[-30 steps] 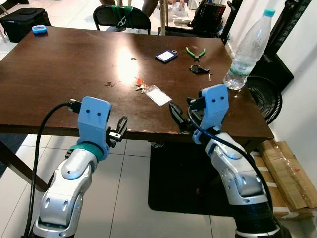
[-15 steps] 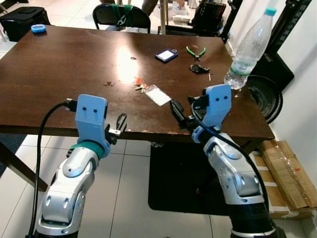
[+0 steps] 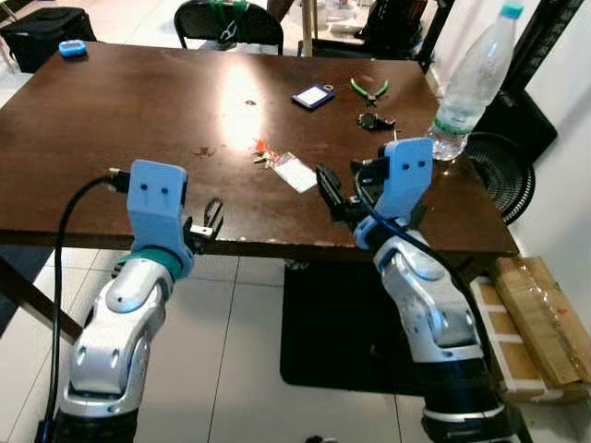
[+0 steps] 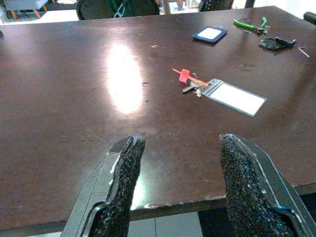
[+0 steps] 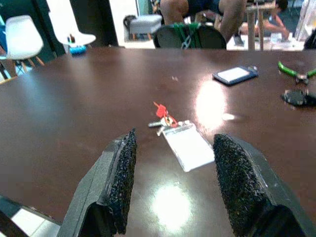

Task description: Hang keys on a hook

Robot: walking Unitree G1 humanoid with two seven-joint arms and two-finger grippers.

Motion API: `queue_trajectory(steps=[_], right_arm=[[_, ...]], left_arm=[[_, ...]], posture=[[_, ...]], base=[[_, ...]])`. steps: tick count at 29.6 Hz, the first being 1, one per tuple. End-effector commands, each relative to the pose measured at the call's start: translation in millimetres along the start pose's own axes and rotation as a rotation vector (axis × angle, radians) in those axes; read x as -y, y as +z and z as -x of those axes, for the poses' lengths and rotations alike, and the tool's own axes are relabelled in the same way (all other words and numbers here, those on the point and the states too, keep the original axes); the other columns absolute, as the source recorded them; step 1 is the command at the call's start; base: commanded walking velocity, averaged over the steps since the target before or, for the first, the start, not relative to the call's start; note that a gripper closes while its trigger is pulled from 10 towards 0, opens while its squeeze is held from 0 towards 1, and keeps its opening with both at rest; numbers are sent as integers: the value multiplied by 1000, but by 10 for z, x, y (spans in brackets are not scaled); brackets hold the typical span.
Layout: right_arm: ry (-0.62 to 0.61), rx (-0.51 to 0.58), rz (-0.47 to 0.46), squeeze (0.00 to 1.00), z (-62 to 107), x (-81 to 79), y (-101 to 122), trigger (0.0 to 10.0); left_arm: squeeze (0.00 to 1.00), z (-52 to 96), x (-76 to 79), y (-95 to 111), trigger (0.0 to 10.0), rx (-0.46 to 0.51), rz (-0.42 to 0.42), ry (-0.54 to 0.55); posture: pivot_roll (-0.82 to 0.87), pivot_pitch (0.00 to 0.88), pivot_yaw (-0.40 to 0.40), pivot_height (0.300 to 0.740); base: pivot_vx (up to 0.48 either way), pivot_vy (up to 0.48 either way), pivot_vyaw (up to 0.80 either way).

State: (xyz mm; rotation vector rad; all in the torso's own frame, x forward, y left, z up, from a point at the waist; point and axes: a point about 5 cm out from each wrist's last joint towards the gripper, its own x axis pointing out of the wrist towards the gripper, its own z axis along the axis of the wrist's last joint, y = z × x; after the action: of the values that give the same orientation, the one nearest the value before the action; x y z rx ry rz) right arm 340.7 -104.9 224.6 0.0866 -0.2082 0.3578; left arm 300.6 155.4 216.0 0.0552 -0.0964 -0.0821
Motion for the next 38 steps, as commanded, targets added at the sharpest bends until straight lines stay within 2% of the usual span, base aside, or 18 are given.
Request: queue_trajectory(steps=[1,5,13,14,18,19,24,25,27,38], right_arm=[[-5,6,2,0,-9,18,12,10000],[-3,8,-7,0,-41,4,0,10000],[-4,20,-5,0,-56,19,16,10000],[-8,24,-5,0,-61,32,21,10000],[-15,27,-4,0,-60,48,18,10000],[-26,29,-5,0,-65,56,0,10000],[-36,31,-6,0,-71,57,-17,10000],[-48,38,-5,0,-102,45,-43,10000],[-43,52,5,0,-142,35,-18,10000],[-44,86,32,0,-242,99,55,10000]], left_arm=[[0,-12,-15,-18,10000,-9,3,1],[0,-18,-68,19,10000,2,-7,7],[0,-29,-69,39,10000,11,-6,8],[0,-35,-67,43,10000,13,-5,7],[0,-39,-59,41,10000,14,-6,5],[0,-53,-50,32,10000,11,-6,-6],[0,-71,-40,25,10000,8,-7,-16],[0,-149,-44,36,10000,15,-13,-29],[0,-226,-74,71,10000,31,-19,-26],[0,-327,-129,139,10000,60,-26,-25]], posture=[[-49,142,25,740],[-44,144,24,740],[-45,122,33,740],[-41,92,45,740],[-41,80,51,740],[-42,44,79,740],[-41,30,92,740],[-57,0,101,740],[-61,0,106,740],[-67,0,99,740]], base=[[0,0,0],[0,0,0],[0,0,0],[0,0,0],[0,0,0],[0,0,0],[0,0,0],[0,0,0],[0,0,0],[0,0,0]])
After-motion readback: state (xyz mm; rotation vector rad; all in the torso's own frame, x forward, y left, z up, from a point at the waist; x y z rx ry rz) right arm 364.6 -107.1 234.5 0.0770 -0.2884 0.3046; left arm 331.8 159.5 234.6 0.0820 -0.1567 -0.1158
